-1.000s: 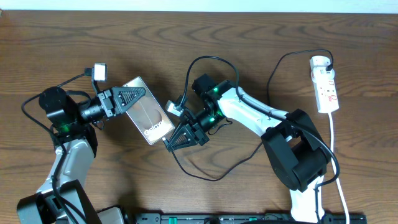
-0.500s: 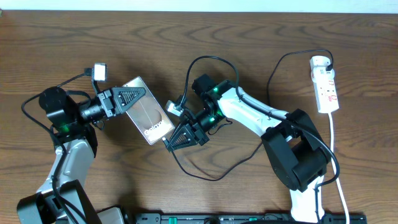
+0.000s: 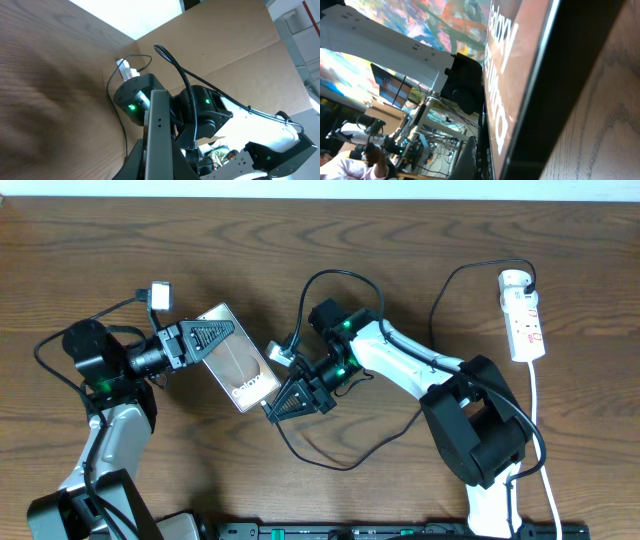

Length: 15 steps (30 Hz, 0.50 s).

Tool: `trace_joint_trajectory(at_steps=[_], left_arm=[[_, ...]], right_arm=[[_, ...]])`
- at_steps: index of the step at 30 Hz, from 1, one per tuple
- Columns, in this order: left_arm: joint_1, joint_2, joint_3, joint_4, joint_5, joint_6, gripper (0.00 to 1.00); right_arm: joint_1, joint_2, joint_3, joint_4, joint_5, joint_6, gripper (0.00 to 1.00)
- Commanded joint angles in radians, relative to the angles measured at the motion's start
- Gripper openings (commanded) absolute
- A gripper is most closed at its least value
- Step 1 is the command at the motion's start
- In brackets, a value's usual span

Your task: Plug charger to phone and switch on socket

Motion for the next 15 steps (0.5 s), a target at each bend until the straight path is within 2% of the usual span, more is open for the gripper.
trace_joint_trajectory(at_steps=[1, 15], left_arm=[[-0.004, -0.002, -0.002, 0.007, 0.018, -0.023, 0.07], [-0.004, -0.002, -0.002, 0.006, 0.018, -0.029, 0.07]], right_arm=[[-0.005, 0.010, 0.007, 0.003, -0.030, -0.023, 0.01], [-0.005, 0.010, 0.007, 0.004, -0.037, -0.023, 0.01]])
